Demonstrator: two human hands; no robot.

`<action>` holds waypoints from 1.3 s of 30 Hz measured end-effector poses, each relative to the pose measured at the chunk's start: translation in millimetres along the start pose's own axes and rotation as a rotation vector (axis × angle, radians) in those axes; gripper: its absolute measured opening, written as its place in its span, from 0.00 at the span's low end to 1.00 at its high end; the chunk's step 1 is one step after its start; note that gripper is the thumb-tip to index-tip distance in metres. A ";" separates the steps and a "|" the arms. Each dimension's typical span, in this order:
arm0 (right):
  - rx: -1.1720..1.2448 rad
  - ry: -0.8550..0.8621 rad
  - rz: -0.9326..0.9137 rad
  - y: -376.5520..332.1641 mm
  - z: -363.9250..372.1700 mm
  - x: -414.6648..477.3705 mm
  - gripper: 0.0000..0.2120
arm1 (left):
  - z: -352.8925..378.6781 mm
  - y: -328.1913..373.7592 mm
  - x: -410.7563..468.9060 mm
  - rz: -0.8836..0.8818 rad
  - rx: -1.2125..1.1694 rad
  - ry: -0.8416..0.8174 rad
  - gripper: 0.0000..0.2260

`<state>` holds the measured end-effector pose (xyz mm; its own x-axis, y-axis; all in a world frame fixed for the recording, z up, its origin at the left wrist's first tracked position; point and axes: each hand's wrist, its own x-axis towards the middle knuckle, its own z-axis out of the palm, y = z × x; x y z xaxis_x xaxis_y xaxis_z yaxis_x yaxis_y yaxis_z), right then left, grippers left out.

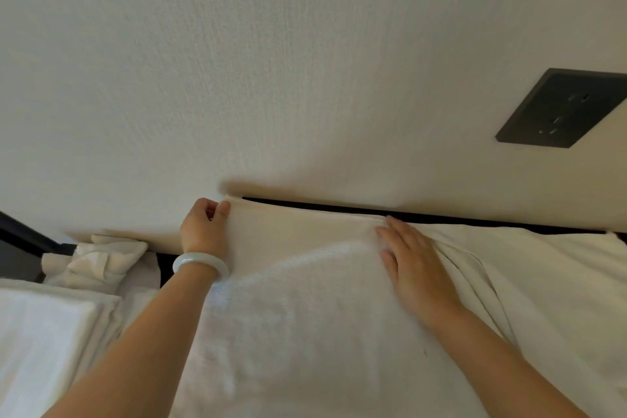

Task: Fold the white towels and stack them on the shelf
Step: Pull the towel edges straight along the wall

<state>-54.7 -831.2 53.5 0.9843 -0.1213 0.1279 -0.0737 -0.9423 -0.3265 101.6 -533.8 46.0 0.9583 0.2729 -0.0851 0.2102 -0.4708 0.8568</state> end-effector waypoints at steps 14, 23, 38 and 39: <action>-0.249 -0.242 0.015 -26.9 13.8 -11.6 0.33 | 7.0 2.9 -64.9 0.731 0.907 -0.471 0.26; -0.278 -0.308 -0.012 -11.3 -0.1 -47.4 0.35 | 14.2 -11.7 -106.2 0.638 0.936 -0.439 0.27; -0.299 -0.335 0.132 -30.9 -10.9 -113.4 0.30 | 8.0 -18.9 -166.5 0.637 0.903 -0.407 0.31; -0.299 -0.336 0.129 -38.8 -2.0 -113.3 0.30 | 3.2 -23.7 -159.8 0.618 0.921 -0.415 0.31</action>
<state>-163.7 -781.5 53.5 0.9577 -0.1823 -0.2227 -0.1934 -0.9807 -0.0292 -55.9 -568.9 37.8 0.9003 -0.4259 -0.0891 -0.4126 -0.9007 0.1362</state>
